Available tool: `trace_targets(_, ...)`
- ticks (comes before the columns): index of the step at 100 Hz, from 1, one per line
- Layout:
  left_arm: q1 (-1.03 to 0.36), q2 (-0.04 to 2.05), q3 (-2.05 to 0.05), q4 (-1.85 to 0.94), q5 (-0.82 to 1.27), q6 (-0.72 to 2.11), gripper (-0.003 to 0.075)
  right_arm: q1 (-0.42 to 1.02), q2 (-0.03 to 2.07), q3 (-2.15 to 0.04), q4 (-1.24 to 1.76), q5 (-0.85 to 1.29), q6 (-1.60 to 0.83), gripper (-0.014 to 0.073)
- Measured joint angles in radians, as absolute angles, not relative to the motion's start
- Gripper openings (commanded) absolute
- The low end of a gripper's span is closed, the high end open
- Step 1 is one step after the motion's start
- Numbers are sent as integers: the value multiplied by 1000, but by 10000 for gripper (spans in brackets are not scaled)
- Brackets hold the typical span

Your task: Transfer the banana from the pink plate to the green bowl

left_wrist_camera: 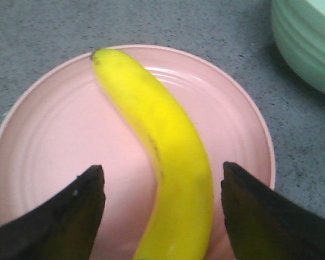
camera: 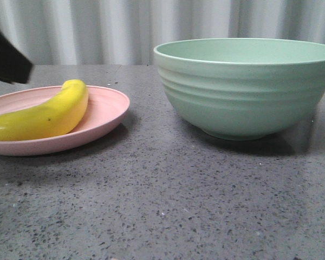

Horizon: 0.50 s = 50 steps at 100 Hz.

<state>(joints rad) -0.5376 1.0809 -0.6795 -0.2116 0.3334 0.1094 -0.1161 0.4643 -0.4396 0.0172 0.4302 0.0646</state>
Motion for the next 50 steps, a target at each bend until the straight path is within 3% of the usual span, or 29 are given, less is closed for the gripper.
trace_targets(36, -567, 1313, -774, -210, 402, 109, 426, -116, 464, -440, 17, 432, 65, -68)
trace_targets(50, -567, 1338, -775, -210, 400, 109, 386, -116, 464, -440, 17, 438, 65, -68)
